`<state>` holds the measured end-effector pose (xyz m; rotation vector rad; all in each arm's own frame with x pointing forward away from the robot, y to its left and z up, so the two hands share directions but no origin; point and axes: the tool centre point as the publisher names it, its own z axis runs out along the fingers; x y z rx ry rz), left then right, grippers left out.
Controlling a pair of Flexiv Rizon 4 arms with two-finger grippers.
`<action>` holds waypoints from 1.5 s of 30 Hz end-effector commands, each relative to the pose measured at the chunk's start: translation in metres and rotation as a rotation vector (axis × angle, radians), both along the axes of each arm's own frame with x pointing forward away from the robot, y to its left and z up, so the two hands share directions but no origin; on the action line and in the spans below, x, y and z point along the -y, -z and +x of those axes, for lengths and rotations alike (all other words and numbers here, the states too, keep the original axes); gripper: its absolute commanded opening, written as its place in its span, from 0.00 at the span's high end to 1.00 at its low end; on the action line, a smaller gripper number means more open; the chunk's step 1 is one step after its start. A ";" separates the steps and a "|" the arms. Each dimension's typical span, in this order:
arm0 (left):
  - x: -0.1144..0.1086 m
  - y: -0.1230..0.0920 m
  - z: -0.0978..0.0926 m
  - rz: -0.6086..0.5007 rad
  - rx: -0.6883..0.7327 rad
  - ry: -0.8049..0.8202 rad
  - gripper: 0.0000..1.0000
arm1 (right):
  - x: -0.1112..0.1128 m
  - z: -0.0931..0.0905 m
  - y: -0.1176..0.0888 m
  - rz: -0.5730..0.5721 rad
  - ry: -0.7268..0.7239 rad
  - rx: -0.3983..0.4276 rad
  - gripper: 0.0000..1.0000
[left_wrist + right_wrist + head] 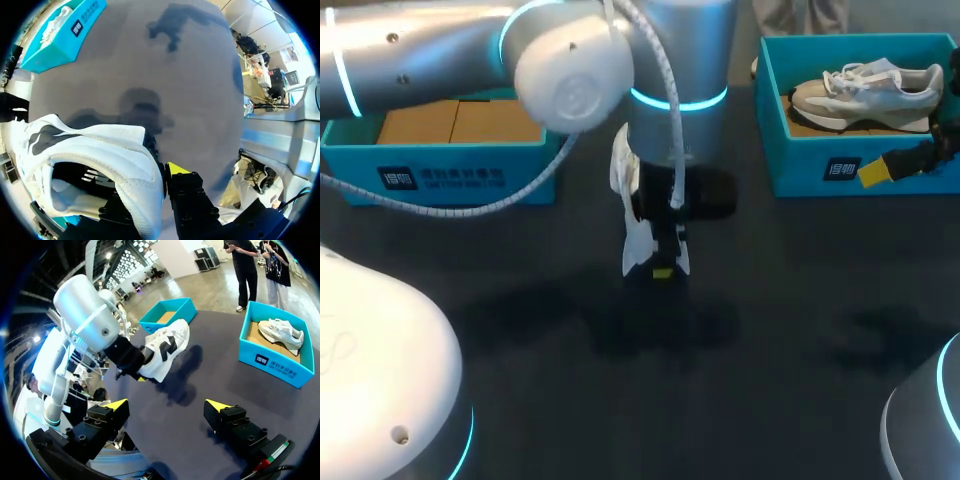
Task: Take the shoe out of the shoebox, open the shoe tongue, remove and reinsert the insole, then place the shoe into the shoebox
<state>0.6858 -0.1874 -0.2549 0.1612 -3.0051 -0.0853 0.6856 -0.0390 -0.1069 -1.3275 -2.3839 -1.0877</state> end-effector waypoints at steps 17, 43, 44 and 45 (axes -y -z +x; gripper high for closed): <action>-0.012 -0.085 -0.006 -0.006 0.074 -0.004 1.00 | -0.001 0.003 0.000 -0.003 -0.002 -0.004 0.00; -0.012 -0.085 -0.006 -0.006 0.074 -0.004 1.00 | -0.001 0.003 0.000 -0.003 -0.002 -0.004 0.00; -0.012 -0.085 -0.006 -0.006 0.074 -0.004 1.00 | -0.001 0.003 0.000 -0.003 -0.002 -0.004 0.00; -0.012 -0.085 -0.006 -0.006 0.074 -0.004 1.00 | -0.001 0.003 0.000 -0.003 -0.002 -0.004 0.00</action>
